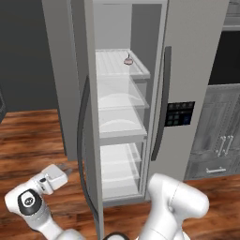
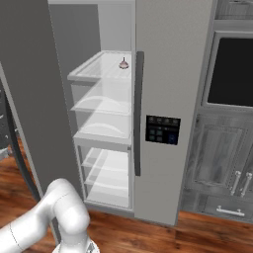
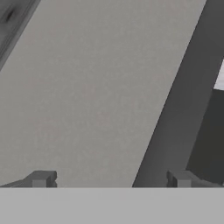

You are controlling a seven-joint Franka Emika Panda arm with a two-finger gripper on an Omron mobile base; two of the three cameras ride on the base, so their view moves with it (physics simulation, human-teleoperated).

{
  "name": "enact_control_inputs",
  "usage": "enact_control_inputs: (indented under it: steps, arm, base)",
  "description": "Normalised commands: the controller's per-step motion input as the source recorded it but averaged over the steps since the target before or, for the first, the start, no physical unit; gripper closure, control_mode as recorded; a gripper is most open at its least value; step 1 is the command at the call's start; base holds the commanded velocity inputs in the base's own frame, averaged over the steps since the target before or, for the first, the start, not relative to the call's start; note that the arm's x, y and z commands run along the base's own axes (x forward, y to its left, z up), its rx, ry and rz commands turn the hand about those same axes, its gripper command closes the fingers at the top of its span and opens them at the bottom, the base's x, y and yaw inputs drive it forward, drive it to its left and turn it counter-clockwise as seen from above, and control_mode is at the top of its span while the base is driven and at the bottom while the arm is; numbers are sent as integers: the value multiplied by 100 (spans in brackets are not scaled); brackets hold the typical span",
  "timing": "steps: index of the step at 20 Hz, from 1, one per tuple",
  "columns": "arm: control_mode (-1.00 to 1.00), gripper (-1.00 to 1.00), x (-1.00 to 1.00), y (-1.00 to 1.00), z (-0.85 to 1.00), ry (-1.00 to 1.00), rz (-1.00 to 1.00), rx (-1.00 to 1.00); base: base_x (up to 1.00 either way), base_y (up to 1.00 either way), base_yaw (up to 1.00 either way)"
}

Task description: There's a chicken drumstick in the fridge that needs to be moved to the freezer for freezing. Pick up the chicken drumstick from the fridge, place it on any shelf in the freezer, and close the fridge and freezer doors when done.

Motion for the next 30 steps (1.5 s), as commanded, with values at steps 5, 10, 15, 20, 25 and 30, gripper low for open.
enact_control_inputs:
  steps: [5,10,15,20,25,30]
  arm:
    - [-100,-100,31,-19,-8,2,0,0]
    - [-100,-100,18,-37,-1,0,0,0]
    - [-100,-100,27,-1,-1,1,0,0]
    - [-100,-100,10,-25,0,0,0,0]
    - [-100,-100,1,-43,0,2,1,0]
    - [-100,-100,0,-80,0,0,4,2]
  base:
    - [0,0,0]
    - [0,0,0]
    - [0,0,0]
    - [0,0,0]
    - [0,0,0]
    - [0,0,0]
